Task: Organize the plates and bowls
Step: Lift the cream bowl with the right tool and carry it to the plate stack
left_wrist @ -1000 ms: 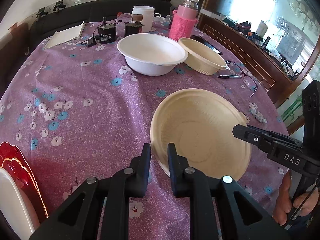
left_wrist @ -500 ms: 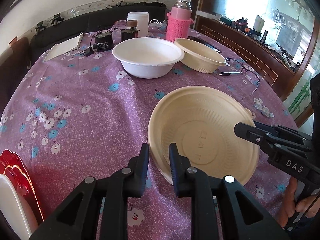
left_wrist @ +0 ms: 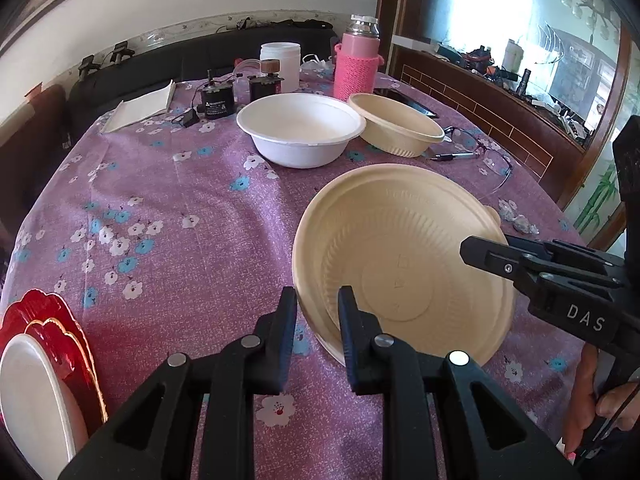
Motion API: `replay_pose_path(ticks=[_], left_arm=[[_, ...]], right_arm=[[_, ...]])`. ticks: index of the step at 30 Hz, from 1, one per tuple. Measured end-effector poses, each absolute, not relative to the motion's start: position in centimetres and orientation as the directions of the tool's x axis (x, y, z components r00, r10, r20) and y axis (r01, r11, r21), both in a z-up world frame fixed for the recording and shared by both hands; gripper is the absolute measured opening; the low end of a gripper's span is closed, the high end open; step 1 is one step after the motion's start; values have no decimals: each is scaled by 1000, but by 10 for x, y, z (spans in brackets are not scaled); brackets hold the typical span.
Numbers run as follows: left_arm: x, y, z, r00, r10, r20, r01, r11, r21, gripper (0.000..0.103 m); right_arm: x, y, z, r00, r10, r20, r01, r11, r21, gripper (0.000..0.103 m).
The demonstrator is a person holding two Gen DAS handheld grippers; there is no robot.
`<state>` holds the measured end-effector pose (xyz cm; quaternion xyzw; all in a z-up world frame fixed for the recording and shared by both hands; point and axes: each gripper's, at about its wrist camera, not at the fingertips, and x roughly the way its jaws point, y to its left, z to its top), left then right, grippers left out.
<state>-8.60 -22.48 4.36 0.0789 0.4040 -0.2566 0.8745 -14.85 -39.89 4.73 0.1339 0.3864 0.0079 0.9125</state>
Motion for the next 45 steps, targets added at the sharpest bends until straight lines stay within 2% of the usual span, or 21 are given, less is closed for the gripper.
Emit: replay_pose_path(ticks=[10, 45], left_arm=[[-100, -195, 57, 602, -374, -705, 475, 878, -61, 19], [-113, -122, 74, 670, -366, -646, 387, 915, -117, 20]], right_arm=[[-146, -372, 53, 700, 136, -701, 43, 972, 231, 33], [-135, -305, 83, 707, 163, -688, -62, 984, 169, 33]])
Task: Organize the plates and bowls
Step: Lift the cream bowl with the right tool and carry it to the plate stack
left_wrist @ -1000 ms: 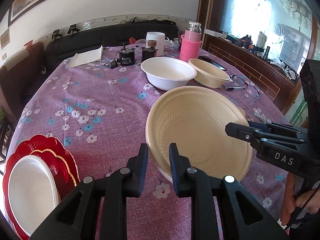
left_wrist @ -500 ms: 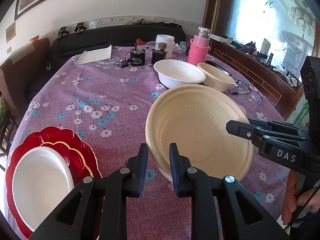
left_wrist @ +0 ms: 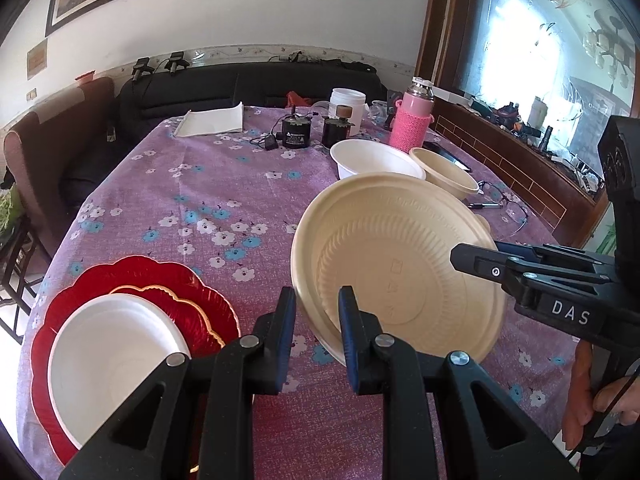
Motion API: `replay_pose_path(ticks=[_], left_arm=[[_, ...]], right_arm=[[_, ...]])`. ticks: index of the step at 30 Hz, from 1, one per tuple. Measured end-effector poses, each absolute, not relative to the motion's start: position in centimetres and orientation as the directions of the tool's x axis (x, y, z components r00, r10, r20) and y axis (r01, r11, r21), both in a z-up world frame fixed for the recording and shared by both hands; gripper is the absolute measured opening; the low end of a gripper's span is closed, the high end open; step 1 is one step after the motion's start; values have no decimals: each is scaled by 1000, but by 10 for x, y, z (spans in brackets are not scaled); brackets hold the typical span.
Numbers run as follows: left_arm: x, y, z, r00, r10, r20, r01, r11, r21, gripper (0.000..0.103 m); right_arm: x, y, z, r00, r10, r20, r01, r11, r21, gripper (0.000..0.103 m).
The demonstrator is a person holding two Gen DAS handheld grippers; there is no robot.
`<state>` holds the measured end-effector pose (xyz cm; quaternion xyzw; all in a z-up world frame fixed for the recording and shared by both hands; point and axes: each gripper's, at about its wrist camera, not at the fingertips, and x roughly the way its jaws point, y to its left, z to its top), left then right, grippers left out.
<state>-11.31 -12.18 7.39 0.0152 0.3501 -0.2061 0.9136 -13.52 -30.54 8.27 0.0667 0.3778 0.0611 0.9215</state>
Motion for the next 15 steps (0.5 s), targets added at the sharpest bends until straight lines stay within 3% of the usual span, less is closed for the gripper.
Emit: replay_pose_path(ticks=[15], left_arm=[[-123, -53, 103, 755, -293, -586, 273, 954, -125, 30]], right_arm=[[-122, -248, 103, 688, 304, -660, -213, 953, 217, 33]])
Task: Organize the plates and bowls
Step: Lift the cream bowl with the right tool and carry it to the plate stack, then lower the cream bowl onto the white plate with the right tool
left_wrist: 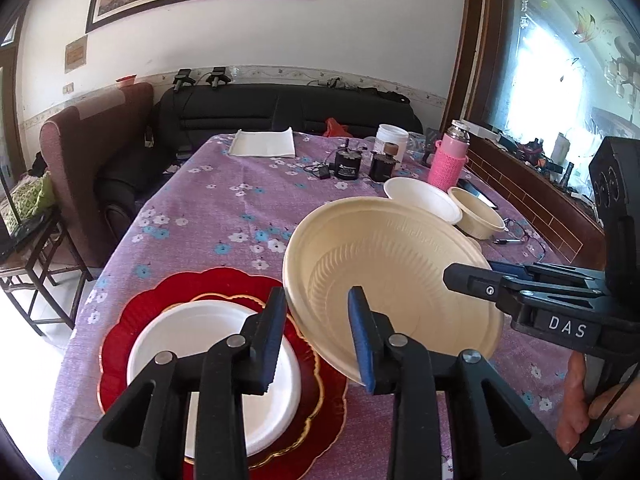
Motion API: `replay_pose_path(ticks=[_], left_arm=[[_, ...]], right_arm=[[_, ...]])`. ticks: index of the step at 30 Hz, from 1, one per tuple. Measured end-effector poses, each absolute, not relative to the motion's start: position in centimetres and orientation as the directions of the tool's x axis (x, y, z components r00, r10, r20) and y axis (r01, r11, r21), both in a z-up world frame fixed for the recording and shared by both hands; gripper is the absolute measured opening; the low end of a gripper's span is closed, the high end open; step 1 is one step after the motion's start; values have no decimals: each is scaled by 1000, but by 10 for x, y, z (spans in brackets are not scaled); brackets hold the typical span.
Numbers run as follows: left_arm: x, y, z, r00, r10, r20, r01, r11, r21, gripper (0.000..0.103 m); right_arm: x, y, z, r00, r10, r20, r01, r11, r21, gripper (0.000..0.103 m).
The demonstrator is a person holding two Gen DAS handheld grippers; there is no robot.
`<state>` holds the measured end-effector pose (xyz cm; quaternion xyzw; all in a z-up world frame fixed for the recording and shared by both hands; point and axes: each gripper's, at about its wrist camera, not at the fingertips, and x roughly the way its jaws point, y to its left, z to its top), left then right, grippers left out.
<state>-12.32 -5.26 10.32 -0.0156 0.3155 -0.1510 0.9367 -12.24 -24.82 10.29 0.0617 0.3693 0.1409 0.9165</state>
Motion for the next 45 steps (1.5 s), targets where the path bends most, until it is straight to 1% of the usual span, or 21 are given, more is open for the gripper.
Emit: replay_pose_path(ticks=[4, 7, 15, 22, 29, 45], left_arm=[[-129, -28, 108, 784, -238, -574, 210, 971, -115, 30], [-131, -9, 106, 789, -198, -581, 164, 980, -112, 30], [-136, 32, 92, 786, -125, -605, 62, 990, -123, 30], [-132, 47, 81, 774, -114, -623, 30, 989, -143, 30], [-129, 50, 66, 750, -114, -651, 19, 988, -151, 30], [-135, 57, 63, 738, -107, -667, 0, 987, -158, 30]], right_arm=[[-119, -222, 108, 671, 358, -649, -273, 933, 233, 33], [-116, -201, 108, 658, 383, -649, -313, 922, 227, 34], [-103, -154, 90, 580, 443, -683, -386, 888, 249, 34], [-97, -134, 70, 532, 450, -718, -402, 880, 254, 34], [-95, -130, 63, 512, 444, -735, -403, 880, 251, 34], [-99, -124, 60, 491, 457, -742, -424, 869, 254, 35]])
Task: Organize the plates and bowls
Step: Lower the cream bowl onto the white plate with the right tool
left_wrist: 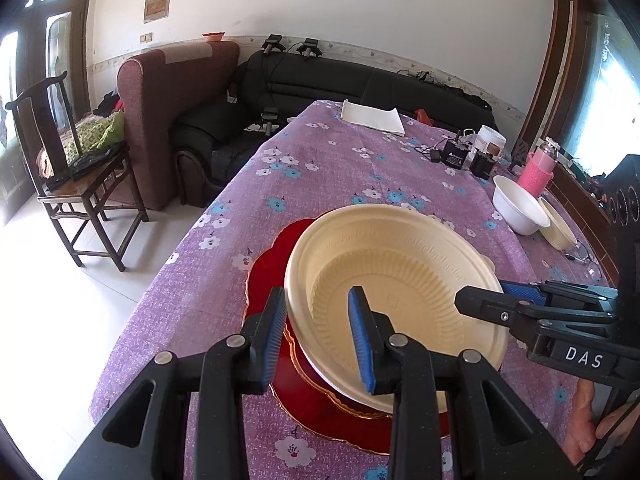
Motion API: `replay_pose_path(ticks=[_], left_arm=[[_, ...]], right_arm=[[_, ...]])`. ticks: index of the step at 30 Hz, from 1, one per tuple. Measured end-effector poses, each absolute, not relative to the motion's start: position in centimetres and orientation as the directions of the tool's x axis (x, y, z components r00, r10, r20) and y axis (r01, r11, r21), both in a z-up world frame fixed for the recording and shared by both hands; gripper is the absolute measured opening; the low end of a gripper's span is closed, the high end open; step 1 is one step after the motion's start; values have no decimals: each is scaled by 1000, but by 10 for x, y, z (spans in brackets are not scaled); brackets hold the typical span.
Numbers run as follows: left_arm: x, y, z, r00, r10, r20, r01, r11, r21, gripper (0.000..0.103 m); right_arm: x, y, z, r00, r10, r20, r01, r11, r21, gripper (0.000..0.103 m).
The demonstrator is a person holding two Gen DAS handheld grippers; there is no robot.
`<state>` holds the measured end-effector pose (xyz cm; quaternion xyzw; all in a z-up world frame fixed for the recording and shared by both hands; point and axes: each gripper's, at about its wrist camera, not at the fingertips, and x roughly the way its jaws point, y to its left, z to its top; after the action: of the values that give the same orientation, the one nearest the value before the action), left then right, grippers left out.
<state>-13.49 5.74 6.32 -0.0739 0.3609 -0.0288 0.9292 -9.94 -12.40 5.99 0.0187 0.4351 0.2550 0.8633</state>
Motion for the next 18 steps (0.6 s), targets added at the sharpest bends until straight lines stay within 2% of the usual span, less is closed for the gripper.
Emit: replay_pose_path(ticks=[10, 18], left_arm=[[-136, 61, 66, 743, -88, -663, -26, 987, -160, 45], [-139, 59, 78, 763, -75, -643, -33, 988, -153, 47]], right_arm=[[-103, -127, 63, 485, 468, -739, -427, 864, 267, 35], [-110, -145, 74, 506, 487, -711, -414, 861, 295, 37]])
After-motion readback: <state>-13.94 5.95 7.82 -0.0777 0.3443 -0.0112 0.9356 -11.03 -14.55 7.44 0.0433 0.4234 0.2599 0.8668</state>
